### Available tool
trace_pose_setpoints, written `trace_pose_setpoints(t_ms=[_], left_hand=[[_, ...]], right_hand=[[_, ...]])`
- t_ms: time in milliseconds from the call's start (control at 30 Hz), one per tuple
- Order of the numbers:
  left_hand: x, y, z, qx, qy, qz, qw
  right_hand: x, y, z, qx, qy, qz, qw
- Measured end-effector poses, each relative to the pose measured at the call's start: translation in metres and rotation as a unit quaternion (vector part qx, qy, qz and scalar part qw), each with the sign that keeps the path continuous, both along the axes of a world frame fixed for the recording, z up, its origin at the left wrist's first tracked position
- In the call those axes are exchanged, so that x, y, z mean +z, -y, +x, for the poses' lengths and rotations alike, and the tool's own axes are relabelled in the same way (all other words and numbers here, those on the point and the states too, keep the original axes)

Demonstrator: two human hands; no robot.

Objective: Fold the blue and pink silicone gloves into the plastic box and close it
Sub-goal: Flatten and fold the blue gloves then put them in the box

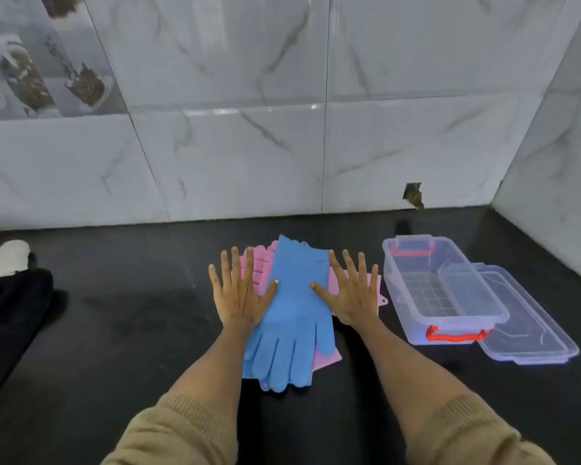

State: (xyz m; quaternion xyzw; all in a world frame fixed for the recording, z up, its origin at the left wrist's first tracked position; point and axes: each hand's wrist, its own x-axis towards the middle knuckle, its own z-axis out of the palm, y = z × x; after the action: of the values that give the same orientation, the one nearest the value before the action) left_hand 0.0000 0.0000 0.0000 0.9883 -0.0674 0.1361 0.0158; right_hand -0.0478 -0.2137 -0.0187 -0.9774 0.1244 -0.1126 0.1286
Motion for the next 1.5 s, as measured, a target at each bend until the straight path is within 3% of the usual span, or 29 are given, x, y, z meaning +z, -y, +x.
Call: trace_pose_setpoints(t_ms=[267,500,800,967,1167,1300,1433,1500], left_hand=[[-0.009,0.0,-0.002,-0.021,-0.021,0.004,1.0],[-0.017,-0.005,-0.002,-0.04,-0.083,-0.168,0.981],[-0.028,-0.005,0.001,-0.046,-0.056,-0.19,0.979],[-0.023,-0.003,-0.007,0.11,0.013,-0.187,0.976],[-0.003,0.011,-0.003,0.191,-0.096,-0.198,0.957],[0.01,0.015,0.011,0.152,-0.202,-0.373,0.893],[0.01,0.005,0.015,0.13,-0.249,-0.62,0.732],[0.009,0.0,0.014,0.105,-0.261,-0.664,0.692]], right_hand=[[-0.01,0.003,0.001,0.008,-0.032,0.027,0.999],[-0.01,0.005,0.001,0.019,-0.064,0.023,0.998],[-0.014,0.008,0.001,0.026,-0.059,0.023,0.998],[-0.016,0.009,0.002,0.014,-0.032,0.03,0.999],[0.006,0.013,0.027,-0.015,-0.055,-0.031,0.998],[0.028,0.01,0.048,0.026,-0.143,0.097,0.985],[0.044,0.014,0.06,0.096,-0.236,0.261,0.931],[0.044,0.019,0.062,0.091,-0.263,0.32,0.906]])
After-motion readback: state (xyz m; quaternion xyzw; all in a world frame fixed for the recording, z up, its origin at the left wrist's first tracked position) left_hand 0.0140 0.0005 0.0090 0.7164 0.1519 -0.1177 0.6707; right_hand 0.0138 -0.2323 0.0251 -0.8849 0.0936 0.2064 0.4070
